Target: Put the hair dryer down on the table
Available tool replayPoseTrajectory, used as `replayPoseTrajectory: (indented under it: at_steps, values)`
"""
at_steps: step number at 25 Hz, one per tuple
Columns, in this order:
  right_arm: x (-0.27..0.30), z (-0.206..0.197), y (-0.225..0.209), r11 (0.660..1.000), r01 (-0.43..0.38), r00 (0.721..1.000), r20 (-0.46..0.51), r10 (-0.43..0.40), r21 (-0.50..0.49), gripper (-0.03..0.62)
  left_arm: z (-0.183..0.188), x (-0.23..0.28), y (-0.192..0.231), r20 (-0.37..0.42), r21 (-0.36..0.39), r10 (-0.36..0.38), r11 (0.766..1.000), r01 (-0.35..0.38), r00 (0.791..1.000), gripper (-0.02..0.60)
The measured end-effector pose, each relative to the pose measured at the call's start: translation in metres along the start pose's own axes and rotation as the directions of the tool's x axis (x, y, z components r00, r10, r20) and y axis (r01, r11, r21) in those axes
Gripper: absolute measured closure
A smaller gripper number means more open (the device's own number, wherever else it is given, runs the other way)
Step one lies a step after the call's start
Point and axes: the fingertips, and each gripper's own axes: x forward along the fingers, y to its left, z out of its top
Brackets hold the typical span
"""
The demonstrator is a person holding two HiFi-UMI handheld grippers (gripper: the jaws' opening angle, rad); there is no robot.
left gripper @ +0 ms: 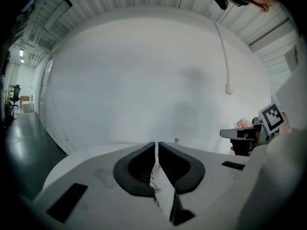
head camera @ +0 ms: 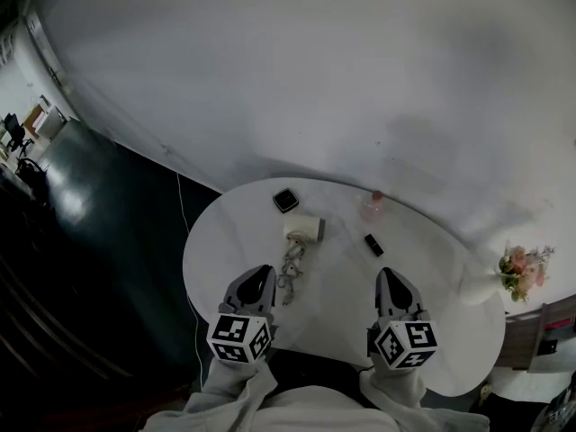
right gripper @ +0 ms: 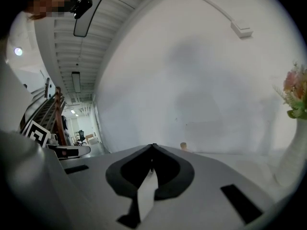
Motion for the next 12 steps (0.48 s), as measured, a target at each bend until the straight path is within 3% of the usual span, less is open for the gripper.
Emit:
replayPoseTrajectory:
  at_steps: [12]
  values:
    - [0.0012,-0.0027,0.0013,1.000,0.007,1.000,-0.011,-0.007,-0.001,0.545,-0.0060,0.0054,0.0027,-0.031,-0.001,-0.018,1.000,0.018,0.999,0.549]
